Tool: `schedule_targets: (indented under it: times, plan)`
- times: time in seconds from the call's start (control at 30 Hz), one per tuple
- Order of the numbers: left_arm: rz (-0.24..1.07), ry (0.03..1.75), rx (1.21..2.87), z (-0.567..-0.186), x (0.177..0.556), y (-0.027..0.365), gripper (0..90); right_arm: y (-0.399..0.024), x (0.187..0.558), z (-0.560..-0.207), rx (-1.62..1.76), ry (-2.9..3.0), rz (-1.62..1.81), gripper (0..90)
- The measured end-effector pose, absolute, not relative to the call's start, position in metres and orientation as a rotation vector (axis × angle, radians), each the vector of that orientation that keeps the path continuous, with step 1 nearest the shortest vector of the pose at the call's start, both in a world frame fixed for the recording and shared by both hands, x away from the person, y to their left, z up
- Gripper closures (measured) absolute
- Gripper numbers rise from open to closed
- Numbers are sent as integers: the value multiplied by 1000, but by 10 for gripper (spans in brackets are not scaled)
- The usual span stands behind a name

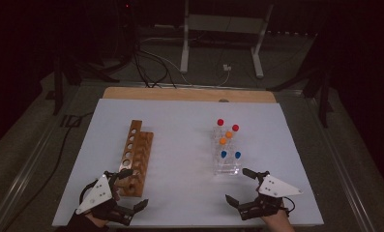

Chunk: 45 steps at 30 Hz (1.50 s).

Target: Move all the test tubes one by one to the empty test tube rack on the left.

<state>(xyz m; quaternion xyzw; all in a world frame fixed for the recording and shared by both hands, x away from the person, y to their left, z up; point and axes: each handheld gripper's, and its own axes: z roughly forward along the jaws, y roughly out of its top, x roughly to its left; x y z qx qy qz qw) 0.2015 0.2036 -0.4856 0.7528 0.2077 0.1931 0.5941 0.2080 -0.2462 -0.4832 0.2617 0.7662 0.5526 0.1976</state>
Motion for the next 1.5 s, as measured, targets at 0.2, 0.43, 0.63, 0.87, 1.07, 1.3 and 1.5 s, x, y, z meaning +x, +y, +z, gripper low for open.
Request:
schedule_targets:
  times: [0.2, 0.43, 0.63, 0.87, 1.07, 1.3, 1.5]
  plan:
    - [447, 480, 1751, -486, 201, 203, 5, -246, 207, -484, 729, 2152, 1517, 0]
    - [449, 477, 1751, -485, 201, 203, 5, -245, 207, -484, 728, 2169, 1498, 0]
    - [447, 477, 1751, -485, 200, 203, 5, -245, 207, -482, 758, 2184, 1475, 0]
    - [449, 478, 1755, -486, 200, 203, 5, -239, 203, -469, 722, 2184, 1497, 0]
    - [450, 477, 1753, -485, 200, 203, 5, -236, 203, -458, 700, 2149, 1522, 0]
    - [451, 478, 1754, -485, 200, 203, 5, -236, 215, -434, 715, 2055, 1519, 0]
    - [449, 478, 1755, -485, 200, 203, 5, -239, 228, -427, 766, 2000, 1519, 0]
